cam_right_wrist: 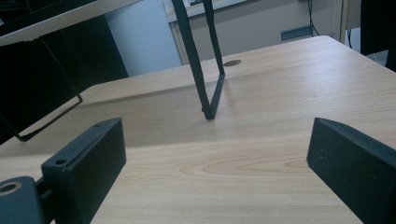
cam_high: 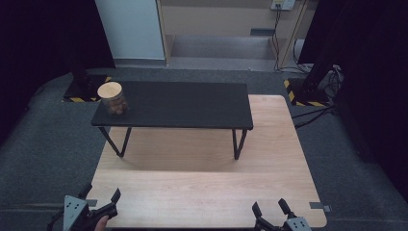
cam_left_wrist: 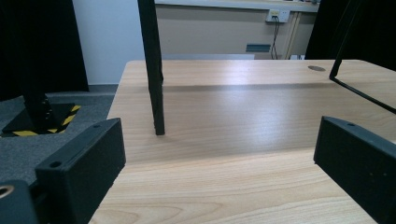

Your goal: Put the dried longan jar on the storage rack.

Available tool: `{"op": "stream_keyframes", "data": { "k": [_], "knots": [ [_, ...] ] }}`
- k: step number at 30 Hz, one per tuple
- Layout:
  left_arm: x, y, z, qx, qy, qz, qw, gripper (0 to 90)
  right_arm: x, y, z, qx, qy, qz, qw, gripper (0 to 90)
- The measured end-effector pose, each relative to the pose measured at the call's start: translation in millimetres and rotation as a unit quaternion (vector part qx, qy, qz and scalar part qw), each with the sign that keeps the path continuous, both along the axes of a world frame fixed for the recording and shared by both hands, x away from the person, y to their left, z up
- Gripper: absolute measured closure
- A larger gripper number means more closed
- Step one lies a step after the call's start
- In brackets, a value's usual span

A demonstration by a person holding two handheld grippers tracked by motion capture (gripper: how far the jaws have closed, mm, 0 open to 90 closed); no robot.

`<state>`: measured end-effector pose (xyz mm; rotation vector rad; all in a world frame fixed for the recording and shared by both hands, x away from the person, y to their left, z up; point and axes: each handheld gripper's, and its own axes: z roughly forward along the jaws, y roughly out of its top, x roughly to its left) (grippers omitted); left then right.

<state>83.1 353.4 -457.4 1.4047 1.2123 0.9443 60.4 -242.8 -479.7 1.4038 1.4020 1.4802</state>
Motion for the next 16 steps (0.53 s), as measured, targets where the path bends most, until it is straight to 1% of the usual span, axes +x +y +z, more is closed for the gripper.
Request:
{"op": "stream_keyframes", "data": {
  "k": [4, 13, 16],
  "knots": [
    [0.2, -0.9, 0.5, 0.0, -0.001, 0.001, 1.0, 0.7, 1.3, -0.3, 0.1, -0.001, -0.001, 0.0, 1.0, 4.7],
    [1.7, -2.9, -0.1, 0.002, 0.004, -0.004, 1.0, 0.8, 1.9, -0.6, 0.1, 0.001, -0.002, -0.002, 1.0, 4.7],
    [-0.7, -3.0, 0.7, 0.003, 0.0, -0.003, 1.0, 0.7, 0.3, -0.2, 0.9, 0.002, -0.004, -0.002, 1.0, 4.7]
  ]
}}
